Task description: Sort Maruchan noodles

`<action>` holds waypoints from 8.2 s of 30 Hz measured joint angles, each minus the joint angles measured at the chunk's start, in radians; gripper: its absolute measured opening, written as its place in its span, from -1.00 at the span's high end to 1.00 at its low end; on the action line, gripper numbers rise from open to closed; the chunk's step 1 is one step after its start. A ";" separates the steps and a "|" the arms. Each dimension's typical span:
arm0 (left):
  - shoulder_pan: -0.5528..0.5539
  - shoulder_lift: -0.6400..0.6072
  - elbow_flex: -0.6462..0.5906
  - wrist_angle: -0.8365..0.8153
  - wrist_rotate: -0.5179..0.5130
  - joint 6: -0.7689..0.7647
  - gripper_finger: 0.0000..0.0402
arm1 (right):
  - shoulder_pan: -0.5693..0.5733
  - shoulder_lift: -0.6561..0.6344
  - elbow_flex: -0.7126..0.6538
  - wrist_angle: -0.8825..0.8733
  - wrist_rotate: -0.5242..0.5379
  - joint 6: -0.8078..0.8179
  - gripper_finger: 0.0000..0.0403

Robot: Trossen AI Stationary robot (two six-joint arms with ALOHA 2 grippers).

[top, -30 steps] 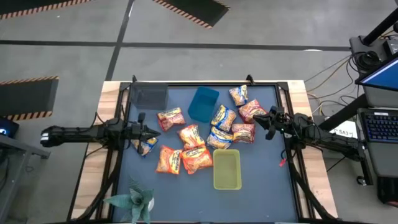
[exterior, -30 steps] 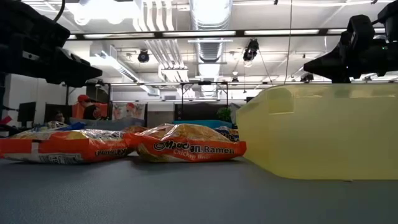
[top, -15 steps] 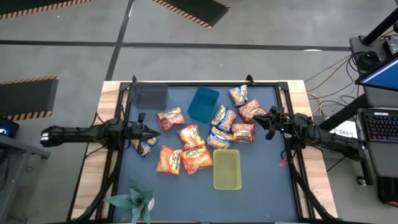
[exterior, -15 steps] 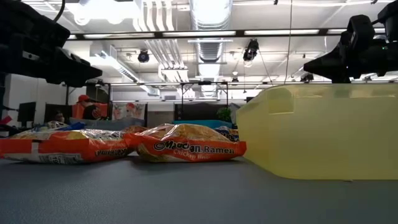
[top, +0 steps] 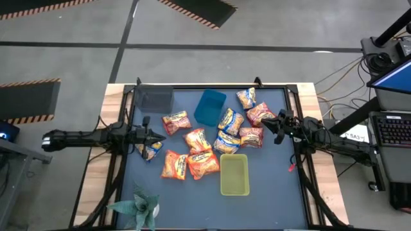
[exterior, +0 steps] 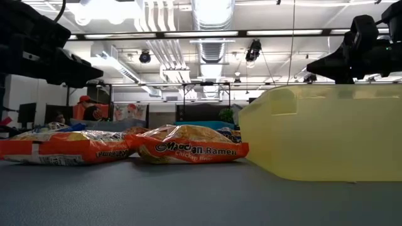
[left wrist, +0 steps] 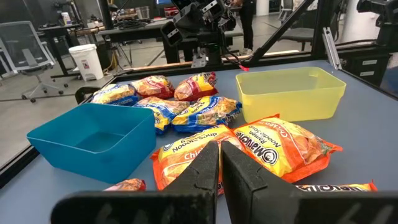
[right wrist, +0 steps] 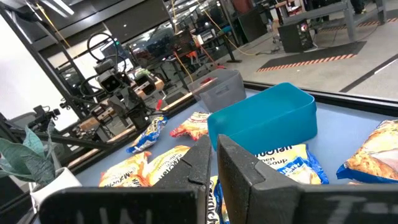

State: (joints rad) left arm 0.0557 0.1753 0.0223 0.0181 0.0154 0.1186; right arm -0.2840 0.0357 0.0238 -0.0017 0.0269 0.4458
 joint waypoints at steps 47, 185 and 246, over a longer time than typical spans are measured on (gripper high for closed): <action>0.000 0.000 0.000 0.000 0.000 0.000 1.00 | 0.000 0.000 0.000 0.000 0.000 0.000 0.91; -0.087 0.796 0.818 0.016 -0.009 0.057 1.00 | 0.371 1.238 0.645 -0.617 0.307 -0.184 0.33; -0.087 0.789 0.814 0.009 -0.006 -0.020 1.00 | 0.382 1.401 0.673 -0.625 0.379 -0.097 -0.09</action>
State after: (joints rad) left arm -0.0311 0.9638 0.8359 0.0270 0.0093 0.0989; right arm 0.0982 1.4365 0.6968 -0.6272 0.4061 0.3485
